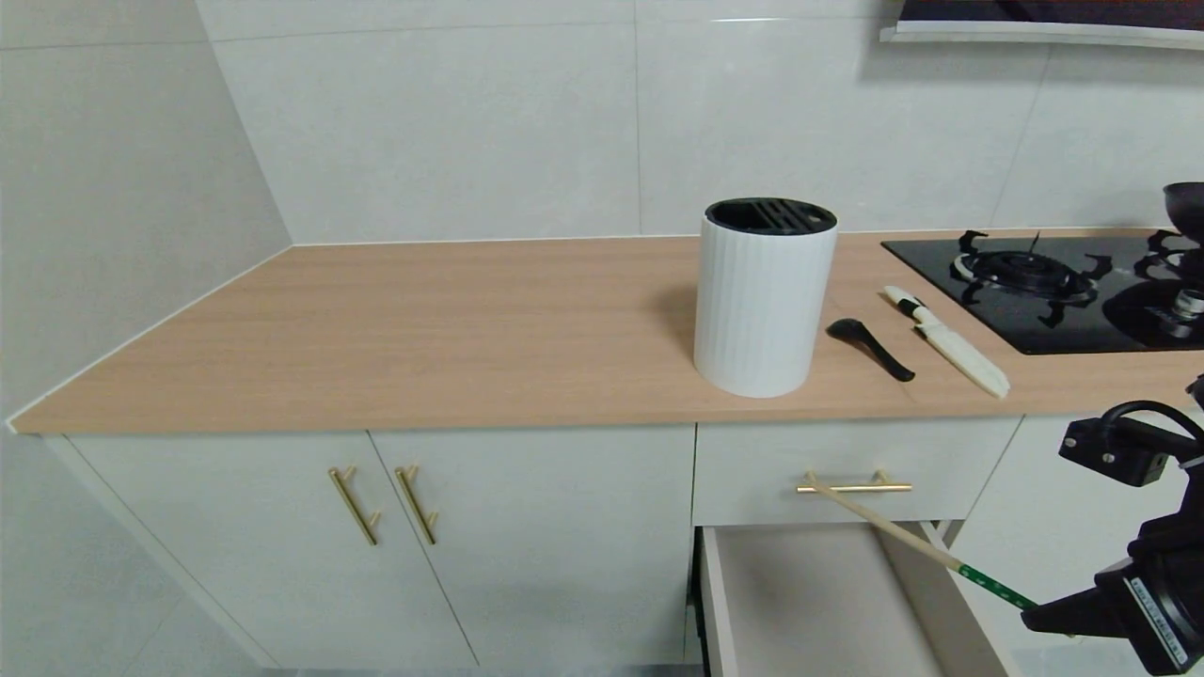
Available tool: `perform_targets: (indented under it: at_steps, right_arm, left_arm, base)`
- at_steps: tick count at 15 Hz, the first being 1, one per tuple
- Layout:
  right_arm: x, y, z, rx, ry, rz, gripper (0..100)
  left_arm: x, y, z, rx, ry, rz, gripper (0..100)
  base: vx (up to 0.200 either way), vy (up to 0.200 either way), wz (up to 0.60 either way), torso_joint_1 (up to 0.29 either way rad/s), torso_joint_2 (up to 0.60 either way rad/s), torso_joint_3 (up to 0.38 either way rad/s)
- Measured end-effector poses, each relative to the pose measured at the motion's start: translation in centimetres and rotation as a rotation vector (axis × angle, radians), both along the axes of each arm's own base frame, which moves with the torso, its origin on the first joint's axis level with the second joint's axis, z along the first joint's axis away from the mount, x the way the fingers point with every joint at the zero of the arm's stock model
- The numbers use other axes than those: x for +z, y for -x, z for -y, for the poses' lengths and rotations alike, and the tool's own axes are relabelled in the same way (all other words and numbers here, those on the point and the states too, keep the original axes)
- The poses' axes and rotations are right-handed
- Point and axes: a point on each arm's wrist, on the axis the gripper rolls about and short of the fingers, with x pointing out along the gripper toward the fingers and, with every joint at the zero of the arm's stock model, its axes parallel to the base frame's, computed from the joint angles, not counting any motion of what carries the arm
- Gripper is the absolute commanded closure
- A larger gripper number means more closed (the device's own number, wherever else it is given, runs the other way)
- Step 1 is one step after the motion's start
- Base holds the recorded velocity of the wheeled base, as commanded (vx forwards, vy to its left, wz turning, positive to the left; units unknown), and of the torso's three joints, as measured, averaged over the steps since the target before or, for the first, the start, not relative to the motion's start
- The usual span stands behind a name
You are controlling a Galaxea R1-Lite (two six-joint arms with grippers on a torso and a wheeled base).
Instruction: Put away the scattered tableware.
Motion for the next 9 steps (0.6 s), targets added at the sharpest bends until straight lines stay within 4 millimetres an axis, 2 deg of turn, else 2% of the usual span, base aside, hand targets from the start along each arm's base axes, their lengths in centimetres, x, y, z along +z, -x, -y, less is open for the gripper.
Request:
perform_targets:
  at_steps: [9]
  right_arm:
    - [-0.83, -0.79, -0.22, 0.001, 0.012, -0.047, 100]
  left_arm:
    - [0.02, 0.00, 0.00, 0.000, 0.000, 0.001, 0]
  base:
    - [0.000, 0.000, 0.00, -0.183, 0.48, 0.293]
